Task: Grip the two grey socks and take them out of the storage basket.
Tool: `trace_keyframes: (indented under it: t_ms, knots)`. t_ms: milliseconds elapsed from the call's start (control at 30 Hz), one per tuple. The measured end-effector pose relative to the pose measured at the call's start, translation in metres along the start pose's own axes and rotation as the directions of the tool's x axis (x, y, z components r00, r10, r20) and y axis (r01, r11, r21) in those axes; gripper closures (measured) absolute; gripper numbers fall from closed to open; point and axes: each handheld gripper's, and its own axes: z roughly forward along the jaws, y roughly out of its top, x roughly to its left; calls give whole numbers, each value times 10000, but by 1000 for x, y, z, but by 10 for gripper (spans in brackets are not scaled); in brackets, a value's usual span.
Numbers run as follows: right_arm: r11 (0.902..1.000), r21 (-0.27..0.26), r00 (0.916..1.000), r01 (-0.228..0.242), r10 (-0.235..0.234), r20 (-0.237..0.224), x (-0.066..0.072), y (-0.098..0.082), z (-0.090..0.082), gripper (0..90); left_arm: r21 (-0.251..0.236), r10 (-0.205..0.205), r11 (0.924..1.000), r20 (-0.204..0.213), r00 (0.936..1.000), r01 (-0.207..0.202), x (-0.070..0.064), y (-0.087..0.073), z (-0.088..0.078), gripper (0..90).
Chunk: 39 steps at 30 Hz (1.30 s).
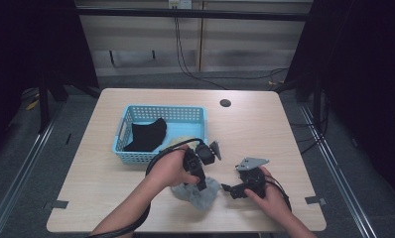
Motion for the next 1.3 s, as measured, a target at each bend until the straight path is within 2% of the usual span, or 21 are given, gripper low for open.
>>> trace_keyframes:
  t_ms: [67, 133, 367, 400, 600, 700, 867, 1167, 1267, 1300]
  knots:
    - [10000, -10, 10000, 12, -12, -4, 0, 0, 0, 104, -24, -76, 10000, -155, 9999, 76, 3, -2, -2, 631]
    - [10000, -12, 10000, 18, -18, -2, 0, 0, 0, 104, -141, -461, 9988, -151, 9988, 459, 6, -4, -4, 536]
    - [10000, -27, 10000, 46, -46, 2, 0, 0, 0, 104, -341, -840, 9960, -260, 9961, 831, 12, -17, -3, 442]
    - [10000, -23, 10000, 36, -36, 0, 0, 0, 0, 104, -472, -1048, 9935, -233, 9942, 1036, 12, -20, -1, 425]
    - [10000, -20, 10000, 35, -35, -2, 0, 0, 0, 104, -1049, -1414, 9849, -284, 9895, 1377, 20, -37, -2, 381]
    - [10000, -15, 10000, 33, -33, 8, 0, 0, 0, 104, -1211, -1503, 9822, -454, 9876, 1439, 22, -46, -4, 365]
    - [10000, 17, 10000, 33, -33, -7, 0, 0, 0, 104, -1541, -1562, 9770, -465, 9866, 1474, 21, -60, -7, 352]
    - [10000, 15, 10000, 33, -33, -6, 0, 0, 0, 104, -1817, -2205, 9612, -534, 9739, 2076, 33, -93, -2, 332]
    - [10000, 19, 10000, 35, -35, -5, 0, 0, 0, 104, -1891, -2387, 9566, -708, 9685, 2219, 40, -103, -3, 320]
    - [10000, 17, 10000, 36, -36, -5, 0, 0, 0, 104, -1983, -2545, 9510, -668, 9648, 2372, 41, -106, -3, 319]
